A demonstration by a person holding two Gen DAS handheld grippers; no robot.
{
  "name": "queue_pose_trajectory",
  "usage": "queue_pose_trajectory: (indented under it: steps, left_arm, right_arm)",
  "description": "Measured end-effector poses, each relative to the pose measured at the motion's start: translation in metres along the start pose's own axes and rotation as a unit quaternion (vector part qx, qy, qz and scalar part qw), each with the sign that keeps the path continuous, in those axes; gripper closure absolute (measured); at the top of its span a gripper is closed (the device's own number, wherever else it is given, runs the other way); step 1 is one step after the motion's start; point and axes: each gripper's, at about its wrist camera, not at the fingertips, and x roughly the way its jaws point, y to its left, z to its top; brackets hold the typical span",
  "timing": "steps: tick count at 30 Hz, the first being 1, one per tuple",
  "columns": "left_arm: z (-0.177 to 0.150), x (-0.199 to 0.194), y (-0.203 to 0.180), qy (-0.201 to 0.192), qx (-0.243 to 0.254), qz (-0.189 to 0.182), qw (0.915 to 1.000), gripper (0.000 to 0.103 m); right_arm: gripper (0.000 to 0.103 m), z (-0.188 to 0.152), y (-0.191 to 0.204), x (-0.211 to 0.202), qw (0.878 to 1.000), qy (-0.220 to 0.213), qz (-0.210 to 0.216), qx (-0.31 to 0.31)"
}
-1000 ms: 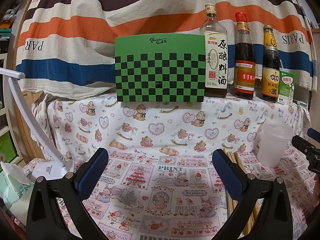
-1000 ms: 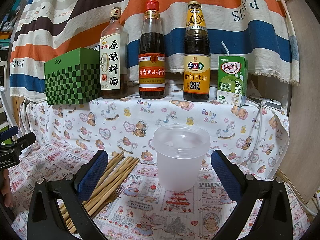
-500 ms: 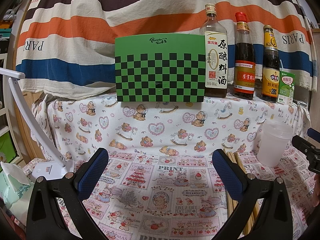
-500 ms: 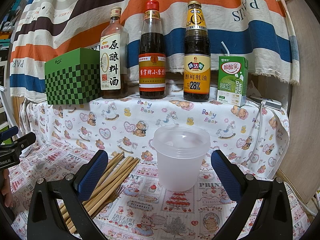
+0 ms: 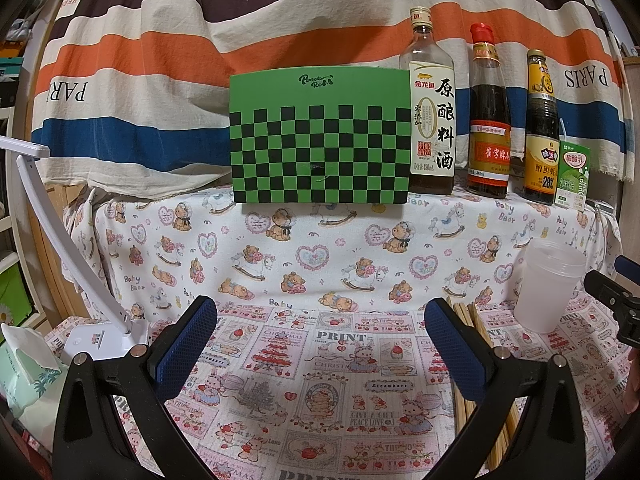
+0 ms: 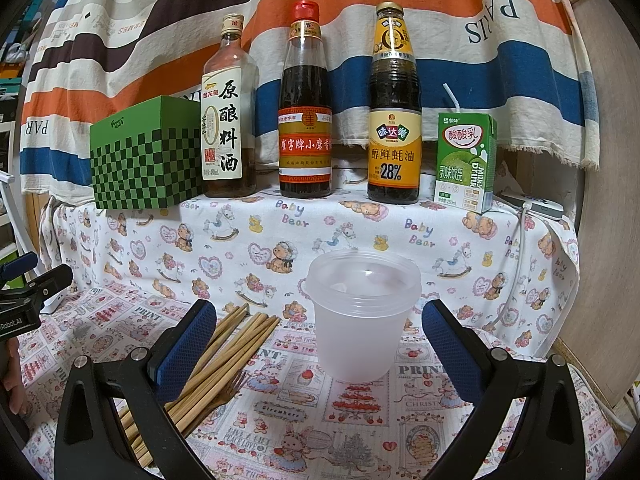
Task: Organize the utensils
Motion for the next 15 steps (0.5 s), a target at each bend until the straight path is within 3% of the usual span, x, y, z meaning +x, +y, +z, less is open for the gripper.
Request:
queue_pose_trajectory:
  steps: [15]
  left_arm:
    - [-0.003, 0.002, -0.003, 0.005, 0.007, -0.001, 1.0000, 0.000]
  right_arm:
    - [0.000, -0.001, 0.008, -0.001, 1.000, -0.002, 0.009, -0.001]
